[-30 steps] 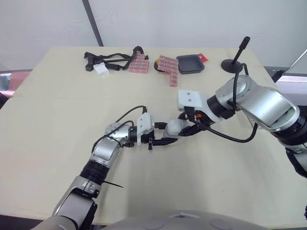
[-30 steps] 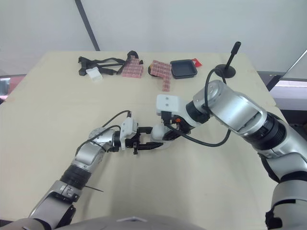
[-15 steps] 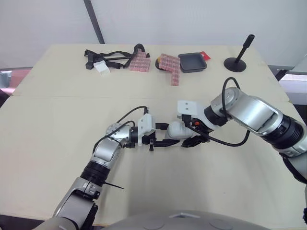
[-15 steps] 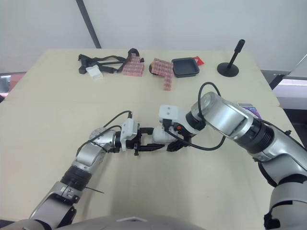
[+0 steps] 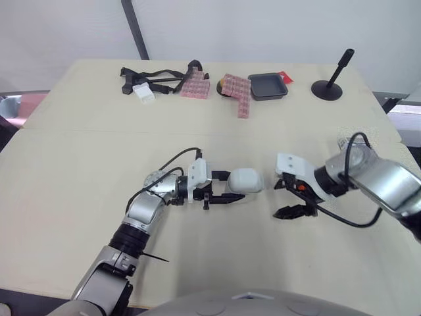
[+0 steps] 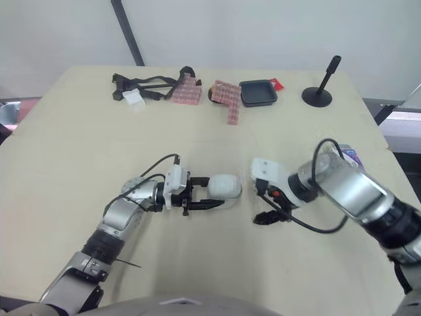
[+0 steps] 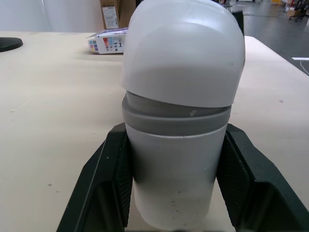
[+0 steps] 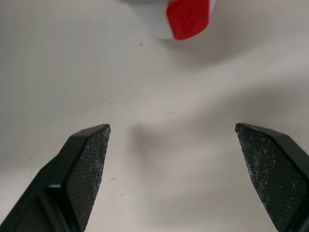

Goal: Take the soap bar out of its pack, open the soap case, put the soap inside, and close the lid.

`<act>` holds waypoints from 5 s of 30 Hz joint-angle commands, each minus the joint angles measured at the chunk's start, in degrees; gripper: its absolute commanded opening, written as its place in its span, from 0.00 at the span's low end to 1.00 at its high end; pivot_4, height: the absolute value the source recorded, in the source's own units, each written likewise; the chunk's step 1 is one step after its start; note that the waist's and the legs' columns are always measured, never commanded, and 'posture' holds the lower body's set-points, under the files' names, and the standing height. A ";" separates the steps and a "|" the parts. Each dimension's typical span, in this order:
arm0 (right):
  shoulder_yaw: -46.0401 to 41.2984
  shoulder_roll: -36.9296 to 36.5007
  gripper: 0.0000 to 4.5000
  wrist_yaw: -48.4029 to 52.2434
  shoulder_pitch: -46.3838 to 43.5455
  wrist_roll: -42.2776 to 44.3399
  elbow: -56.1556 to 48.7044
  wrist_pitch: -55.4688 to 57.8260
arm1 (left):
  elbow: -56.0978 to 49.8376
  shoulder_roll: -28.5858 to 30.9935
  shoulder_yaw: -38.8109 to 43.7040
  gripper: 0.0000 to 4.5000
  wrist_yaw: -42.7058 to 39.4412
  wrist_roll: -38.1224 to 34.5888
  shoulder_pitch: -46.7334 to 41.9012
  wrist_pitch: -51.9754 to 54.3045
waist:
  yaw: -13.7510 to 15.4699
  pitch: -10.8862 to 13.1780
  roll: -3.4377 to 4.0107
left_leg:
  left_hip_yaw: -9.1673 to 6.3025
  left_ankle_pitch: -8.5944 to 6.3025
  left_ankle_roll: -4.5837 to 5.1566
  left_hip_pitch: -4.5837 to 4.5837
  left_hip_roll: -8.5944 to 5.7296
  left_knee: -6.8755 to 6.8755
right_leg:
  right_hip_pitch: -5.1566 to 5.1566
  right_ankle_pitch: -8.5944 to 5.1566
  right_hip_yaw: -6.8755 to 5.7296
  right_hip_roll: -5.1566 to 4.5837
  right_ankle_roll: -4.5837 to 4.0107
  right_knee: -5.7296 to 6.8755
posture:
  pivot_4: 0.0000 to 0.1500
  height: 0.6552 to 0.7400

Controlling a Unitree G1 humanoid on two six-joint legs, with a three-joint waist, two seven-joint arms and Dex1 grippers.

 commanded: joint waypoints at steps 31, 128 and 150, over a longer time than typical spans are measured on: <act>-30.17 19.24 0.00 0.99 33.55 0.89 25.67 -62.90 | -1.01 1.72 1.94 0.41 -0.17 -1.97 0.17 -3.82 | -2.33 0.00 -0.03 | -0.06 -0.12 0.50 -0.10 -0.11 0.00 | 0.00 -0.01 -0.27 -0.24 -0.02 -0.09 | 1.00 1.00; -8.45 17.04 0.00 -5.93 9.22 -1.97 3.61 -34.13 | 0.41 0.70 2.80 0.41 2.33 -0.55 1.73 -7.38 | -2.49 -0.08 -0.08 | -0.17 0.08 0.22 0.17 -0.20 -0.08 | 0.32 0.00 -0.36 -0.29 0.00 -0.10 | 1.00 1.00; -28.15 16.96 0.69 1.92 22.85 7.71 6.65 -44.90 | -0.09 1.18 3.58 0.41 2.35 -0.92 1.81 -7.31 | -2.06 -0.05 -0.09 | -0.18 0.08 0.22 -0.04 -0.20 -0.21 | 0.21 0.00 -0.43 -0.30 0.00 -0.34 | 1.00 1.00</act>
